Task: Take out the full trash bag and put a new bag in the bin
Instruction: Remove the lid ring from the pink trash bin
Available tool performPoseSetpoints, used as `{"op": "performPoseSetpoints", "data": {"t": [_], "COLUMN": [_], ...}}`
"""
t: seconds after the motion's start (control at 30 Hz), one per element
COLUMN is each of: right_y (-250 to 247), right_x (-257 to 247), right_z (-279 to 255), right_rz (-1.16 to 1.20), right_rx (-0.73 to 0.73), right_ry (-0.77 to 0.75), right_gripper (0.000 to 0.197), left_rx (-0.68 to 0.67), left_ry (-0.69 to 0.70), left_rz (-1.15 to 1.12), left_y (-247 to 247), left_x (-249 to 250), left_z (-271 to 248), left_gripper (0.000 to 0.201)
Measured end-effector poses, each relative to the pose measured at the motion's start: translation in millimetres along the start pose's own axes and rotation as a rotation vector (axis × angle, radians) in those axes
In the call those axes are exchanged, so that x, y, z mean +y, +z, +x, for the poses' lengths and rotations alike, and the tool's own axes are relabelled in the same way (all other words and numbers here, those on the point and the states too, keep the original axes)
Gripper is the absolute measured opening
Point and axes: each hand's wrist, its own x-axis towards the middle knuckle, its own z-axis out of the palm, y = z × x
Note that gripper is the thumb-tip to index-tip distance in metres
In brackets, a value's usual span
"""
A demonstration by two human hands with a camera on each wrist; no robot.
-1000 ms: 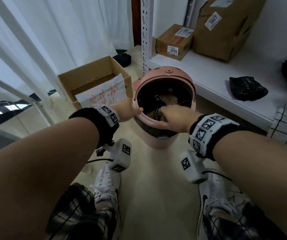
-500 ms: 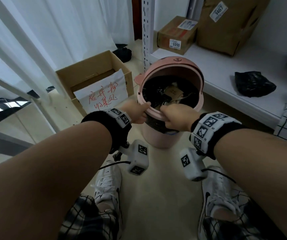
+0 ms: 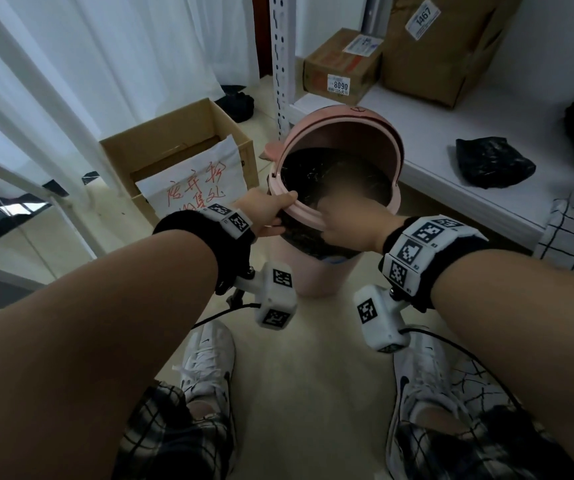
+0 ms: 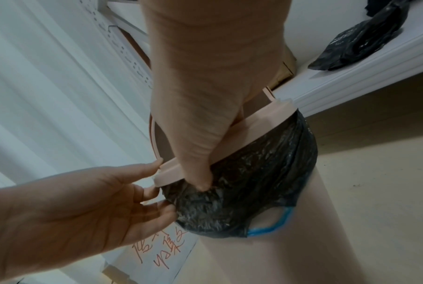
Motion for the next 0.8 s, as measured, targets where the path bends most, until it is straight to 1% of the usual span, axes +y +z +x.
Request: {"op": "performPoseSetpoints", "data": {"t": [0.07, 0.13, 0.23, 0.33, 0.4, 0.43, 0.5, 0.57, 0.67, 0.8], "right_y": [-2, -4, -8, -11, -13, -15, -16, -16, -18, -22], "right_x": [-1, -2, 1, 7, 10, 12, 14, 16, 18, 18], "right_z": [1, 5, 8, 7, 6, 6, 7, 8, 8, 9], "right_rz": [0.052, 0.105, 0.119, 0.077, 0.087, 0.112, 0.166, 0.206, 0.285, 0.245], "right_rx": [0.064, 0.098, 0.079, 0.028, 0.021, 0.03, 0.049, 0.079, 0.14, 0.125], "right_ry": [-0.009, -0.008, 0.054, 0.093, 0.107, 0.111, 0.127, 0.134, 0.139, 0.139], "right_gripper": [0.021, 0.021, 0.022, 0.019, 0.022, 0.024, 0.032, 0.033, 0.028, 0.029], "left_rx": [-0.024, -0.045, -0.067, -0.077, -0.085, -0.086, -0.081, -0.061, -0.039, -0.067], "left_ry": [0.009, 0.032, 0.056, 0.062, 0.068, 0.073, 0.081, 0.089, 0.114, 0.184], "left_rz": [0.006, -0.007, 0.012, 0.037, 0.03, 0.019, -0.004, -0.007, 0.017, 0.144], "left_y": [3, 8, 15, 20, 23, 25, 27, 29, 31, 30], "left_x": [1, 2, 5, 8, 11, 13, 20, 27, 29, 23], "left_z": [0, -3, -5, -6, -5, -4, -4, -4, -3, 1], "left_gripper": [0.03, 0.034, 0.047, 0.05, 0.048, 0.043, 0.028, 0.019, 0.022, 0.036]}}
